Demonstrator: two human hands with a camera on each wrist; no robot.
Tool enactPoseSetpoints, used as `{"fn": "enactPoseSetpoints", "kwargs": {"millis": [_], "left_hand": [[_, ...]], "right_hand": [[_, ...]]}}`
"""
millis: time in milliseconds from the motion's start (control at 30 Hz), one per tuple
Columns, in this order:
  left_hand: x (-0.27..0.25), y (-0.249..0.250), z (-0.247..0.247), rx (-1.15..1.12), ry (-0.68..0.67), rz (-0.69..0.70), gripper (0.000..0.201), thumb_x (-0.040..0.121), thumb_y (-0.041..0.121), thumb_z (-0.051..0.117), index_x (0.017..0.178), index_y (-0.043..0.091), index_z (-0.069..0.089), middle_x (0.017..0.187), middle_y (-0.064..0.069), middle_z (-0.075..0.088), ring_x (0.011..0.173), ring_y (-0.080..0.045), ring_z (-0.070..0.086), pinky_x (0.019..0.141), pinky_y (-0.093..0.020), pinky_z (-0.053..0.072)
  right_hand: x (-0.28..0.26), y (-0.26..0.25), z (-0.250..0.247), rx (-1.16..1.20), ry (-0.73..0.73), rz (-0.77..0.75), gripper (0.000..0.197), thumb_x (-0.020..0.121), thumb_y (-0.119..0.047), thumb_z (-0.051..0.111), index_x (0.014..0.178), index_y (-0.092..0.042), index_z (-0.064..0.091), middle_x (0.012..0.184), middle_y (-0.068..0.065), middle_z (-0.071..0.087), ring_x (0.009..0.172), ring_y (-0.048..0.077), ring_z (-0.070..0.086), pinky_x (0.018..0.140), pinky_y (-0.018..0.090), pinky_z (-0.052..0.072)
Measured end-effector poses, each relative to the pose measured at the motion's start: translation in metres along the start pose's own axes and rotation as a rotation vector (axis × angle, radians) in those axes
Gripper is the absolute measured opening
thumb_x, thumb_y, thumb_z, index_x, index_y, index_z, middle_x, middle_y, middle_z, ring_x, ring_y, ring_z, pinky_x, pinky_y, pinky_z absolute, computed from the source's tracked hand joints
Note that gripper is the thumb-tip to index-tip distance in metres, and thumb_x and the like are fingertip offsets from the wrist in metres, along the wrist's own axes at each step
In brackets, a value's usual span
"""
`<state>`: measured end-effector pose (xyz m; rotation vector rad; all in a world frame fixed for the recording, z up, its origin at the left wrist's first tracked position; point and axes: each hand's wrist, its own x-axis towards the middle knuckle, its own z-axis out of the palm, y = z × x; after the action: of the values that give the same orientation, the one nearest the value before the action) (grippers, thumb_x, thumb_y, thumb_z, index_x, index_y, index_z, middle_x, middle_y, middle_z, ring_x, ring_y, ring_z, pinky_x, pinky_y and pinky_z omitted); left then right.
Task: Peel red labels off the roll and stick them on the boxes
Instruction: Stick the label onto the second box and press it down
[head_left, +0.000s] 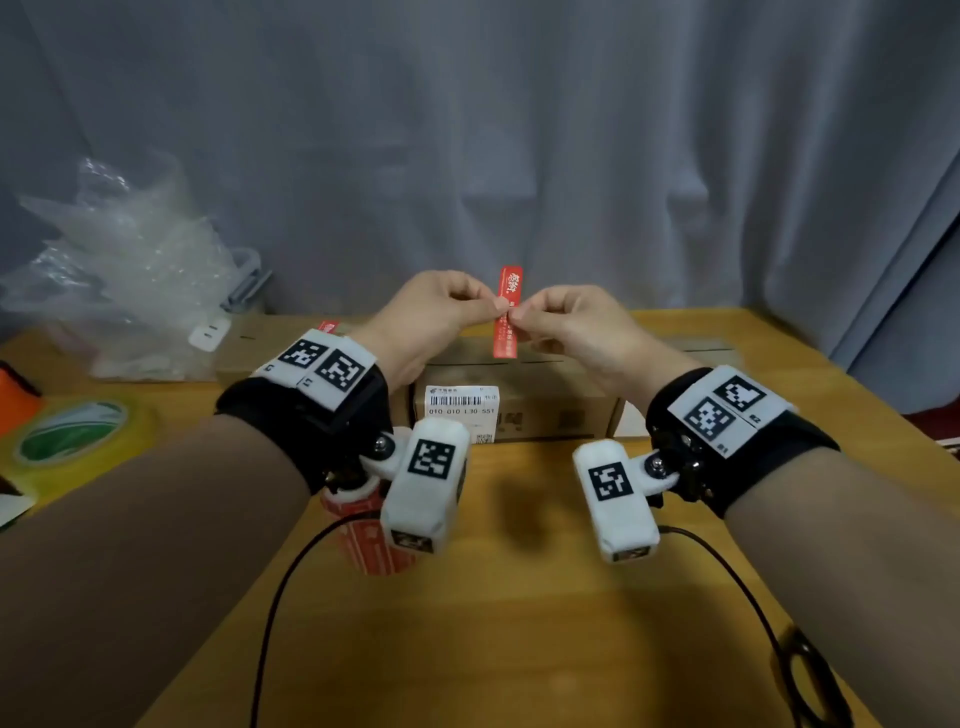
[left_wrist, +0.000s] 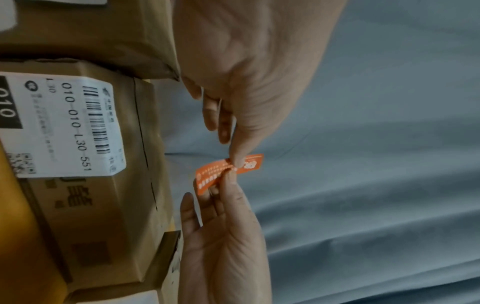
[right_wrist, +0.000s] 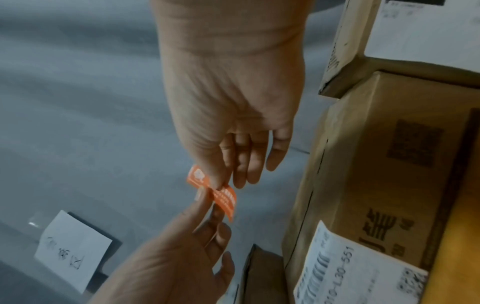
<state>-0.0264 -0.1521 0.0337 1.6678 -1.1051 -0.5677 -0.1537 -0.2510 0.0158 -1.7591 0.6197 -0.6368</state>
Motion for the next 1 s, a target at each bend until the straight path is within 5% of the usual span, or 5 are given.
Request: {"fn": "enactPoseSetpoints", "kwargs": {"millis": [167,333,567,767,1000], "left_hand": [[0.028,-0.007,-0.001,0.454,-0.075,-0.026,0.043,0.088,0.032,0.061,0.124,0.009,0.057,0.121,-0.005,0.059,0.108,-0.017,0.055,0.088,-0.022,0.04],[0.048,-0.012,0.0,0.832,-0.331,-0.024,0.043,0.091,0.031,0.056,0.13,0.014,0.055,0.135,-0.006,0.054,0.123,-0.021,0.05,0.094,-0.024,0.035],[0.079,-0.022,0.004,0.648,-0.305,-0.065,0.043,0.084,0.038,0.065,0.117,0.012,0.064,0.117,-0.006,0.064,0.109,-0.02,0.057,0.098,-0.032,0.042],[0.099,-0.029,0.016,0.669,-0.367,-0.062,0.019,0.08,0.031,0.07,0.089,0.014,0.068,0.087,-0.005,0.062,0.082,-0.016,0.053,0.067,-0.024,0.039],[0.108,-0.031,0.027,0.69,-0.403,-0.024,0.013,0.08,0.028,0.07,0.088,0.019,0.065,0.074,0.008,0.056,0.084,-0.013,0.053,0.074,-0.023,0.038]], "right_hand": [[0.023,0.012,-0.007,-0.161,0.081,0.213,0.021,0.089,-0.018,0.061,0.069,-0.012,0.057,0.056,0.0,0.053,0.051,0.012,0.045,0.051,0.022,0.039],[0.036,0.02,-0.002,-0.238,0.086,0.428,0.022,0.088,-0.016,0.063,0.07,-0.01,0.052,0.055,0.004,0.042,0.045,0.014,0.036,0.04,0.02,0.031],[0.04,0.025,0.006,-0.255,0.029,0.452,0.012,0.088,-0.019,0.063,0.082,-0.011,0.057,0.061,0.003,0.043,0.05,0.011,0.037,0.04,0.02,0.031],[0.04,0.028,-0.003,-0.251,0.032,0.483,0.014,0.081,-0.015,0.071,0.078,-0.01,0.059,0.056,0.002,0.047,0.045,0.009,0.037,0.034,0.015,0.03],[0.041,0.031,-0.005,-0.22,0.067,0.559,0.013,0.08,-0.007,0.071,0.089,-0.007,0.062,0.055,0.002,0.05,0.04,0.007,0.04,0.034,0.015,0.036]]}}
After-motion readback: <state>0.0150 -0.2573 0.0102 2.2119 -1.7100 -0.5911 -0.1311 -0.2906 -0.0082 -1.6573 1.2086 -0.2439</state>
